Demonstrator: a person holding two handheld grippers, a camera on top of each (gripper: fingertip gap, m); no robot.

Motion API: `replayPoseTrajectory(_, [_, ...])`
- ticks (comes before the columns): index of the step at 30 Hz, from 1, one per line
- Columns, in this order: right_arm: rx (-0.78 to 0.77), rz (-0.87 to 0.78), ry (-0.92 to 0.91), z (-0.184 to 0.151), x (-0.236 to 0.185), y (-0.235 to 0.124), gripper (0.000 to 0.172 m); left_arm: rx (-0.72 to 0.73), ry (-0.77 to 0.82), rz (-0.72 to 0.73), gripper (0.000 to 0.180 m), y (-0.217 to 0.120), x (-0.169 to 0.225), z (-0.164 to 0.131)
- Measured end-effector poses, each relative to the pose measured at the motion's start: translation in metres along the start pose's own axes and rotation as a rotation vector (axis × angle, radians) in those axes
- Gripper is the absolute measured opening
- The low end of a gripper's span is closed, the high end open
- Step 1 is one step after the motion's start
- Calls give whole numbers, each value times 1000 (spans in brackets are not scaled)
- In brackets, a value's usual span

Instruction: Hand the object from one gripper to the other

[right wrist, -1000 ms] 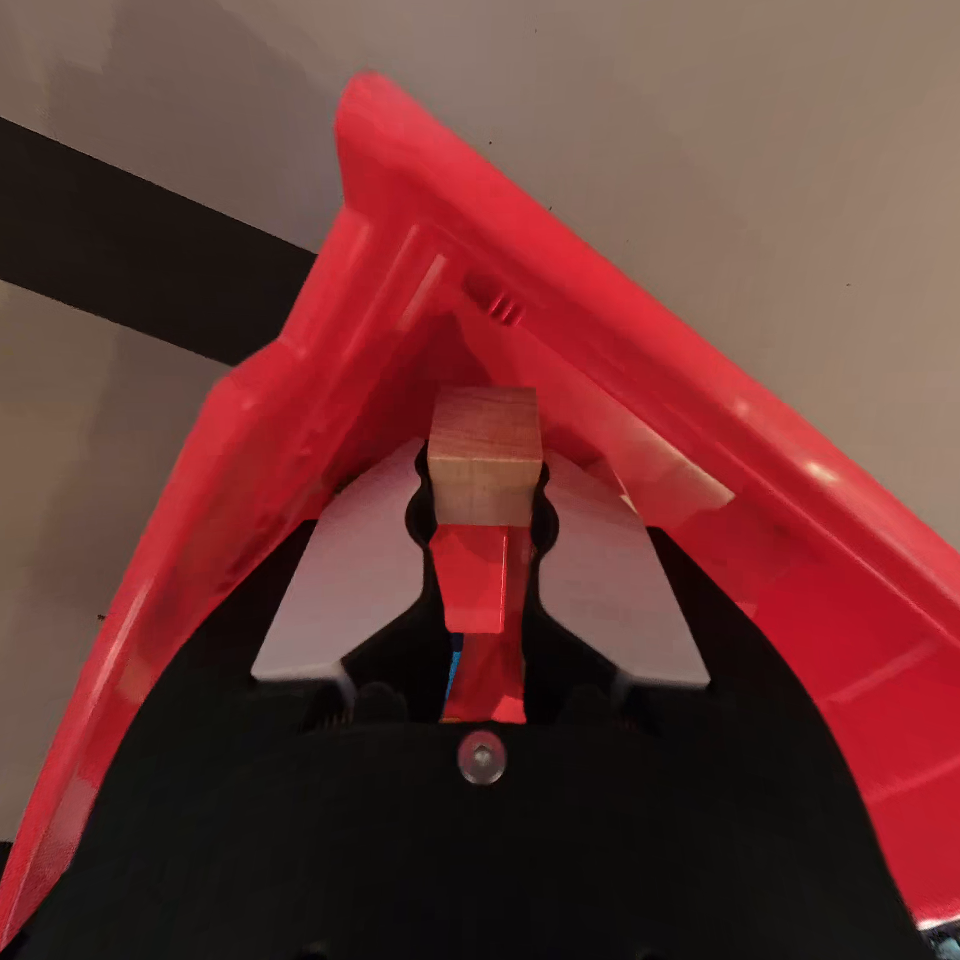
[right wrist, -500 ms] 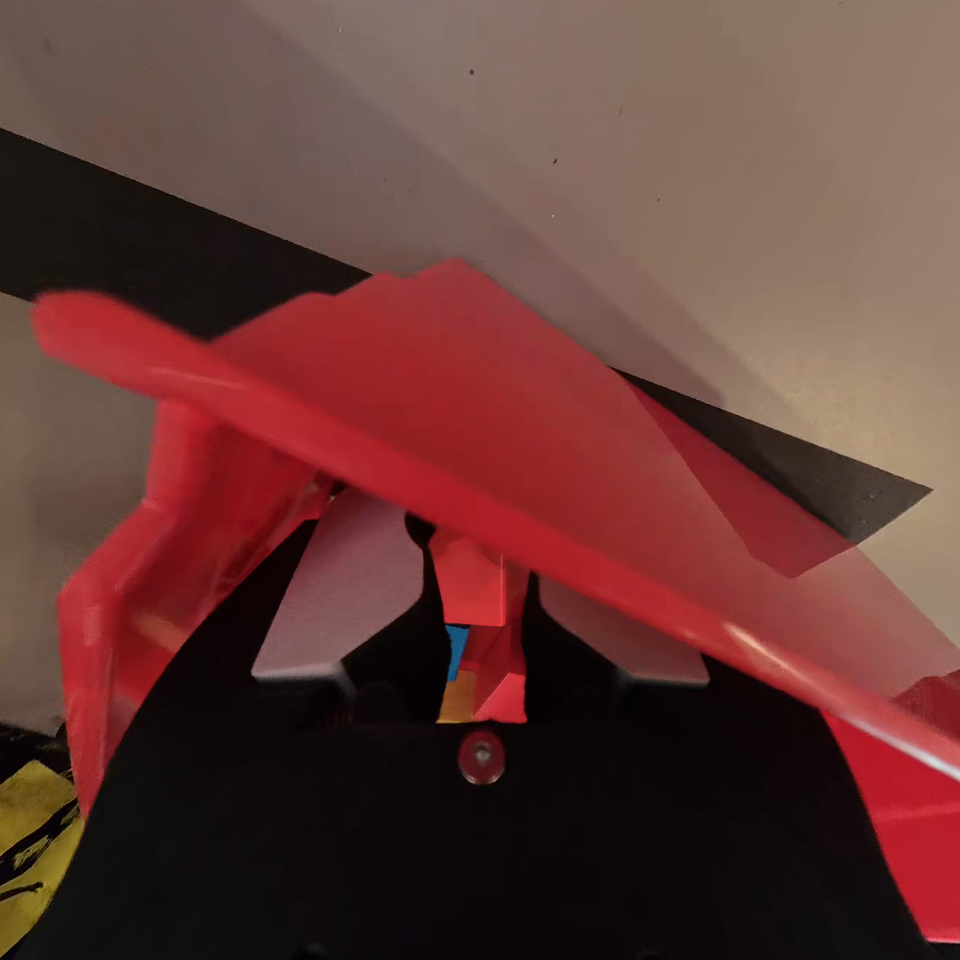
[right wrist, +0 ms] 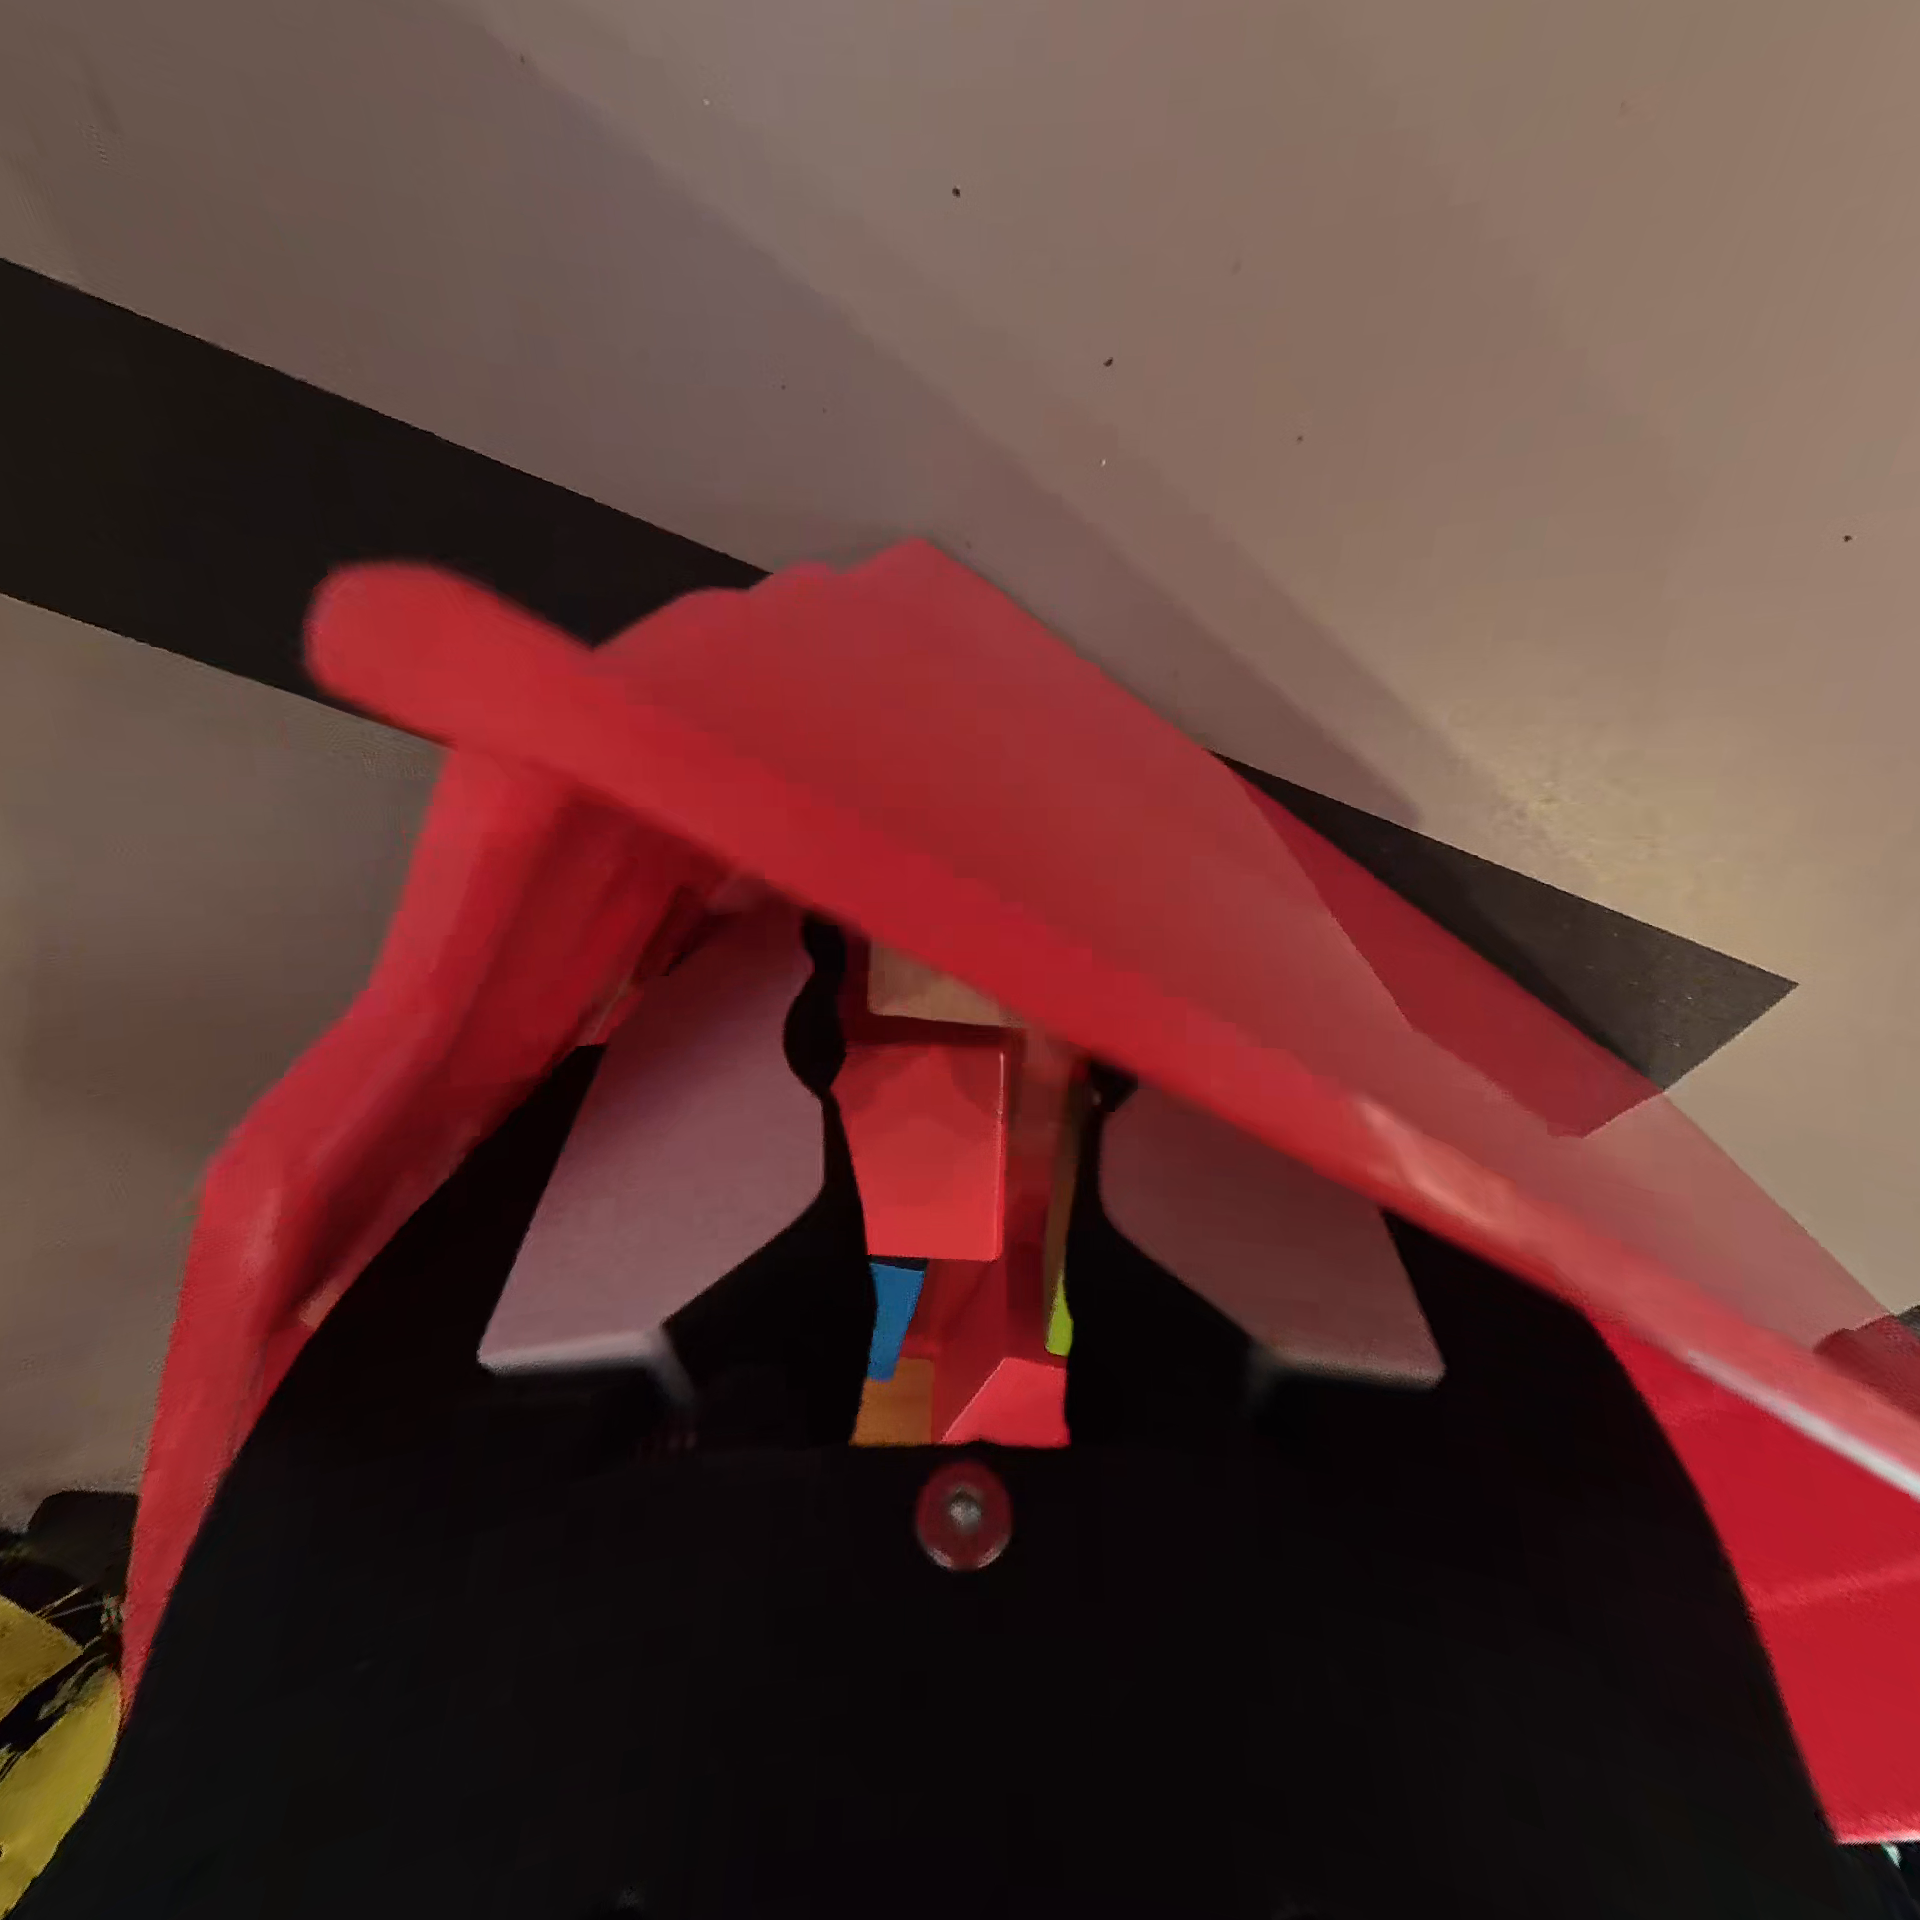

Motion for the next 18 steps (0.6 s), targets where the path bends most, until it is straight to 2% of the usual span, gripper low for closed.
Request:
replayPoseTrajectory(1, [10, -4, 0, -1, -1, -2, 46, 3, 0, 0, 3, 0, 0, 1])
replayPoseTrajectory(7, [143, -29, -16, -11, -13, -31, 53, 40, 41, 27, 17, -6, 6, 13])
replayPoseTrajectory(11, [274, -71, -26, -26, -25, -62, 60, 13, 121, 159, 34, -19, 6, 28])
replayPoseTrajectory(14, [360, -123, -39, -45, -37, -88, 58, -16, 149, 378, 40, -60, -4, 54])
replayPoseTrajectory(18, [458, -185, -83, -68, -62, -113, 56, -156, -7, 666, 47, -143, -36, 63])
Point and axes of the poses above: each gripper's, where its closed fingertips meet, y out along the fingers, z out of its top, x = y × z across the jaws, the point moved 5 cm from there along -y, back along the fingers, and after that the axes turned 13 degrees about -y, right-handed, at the moved point
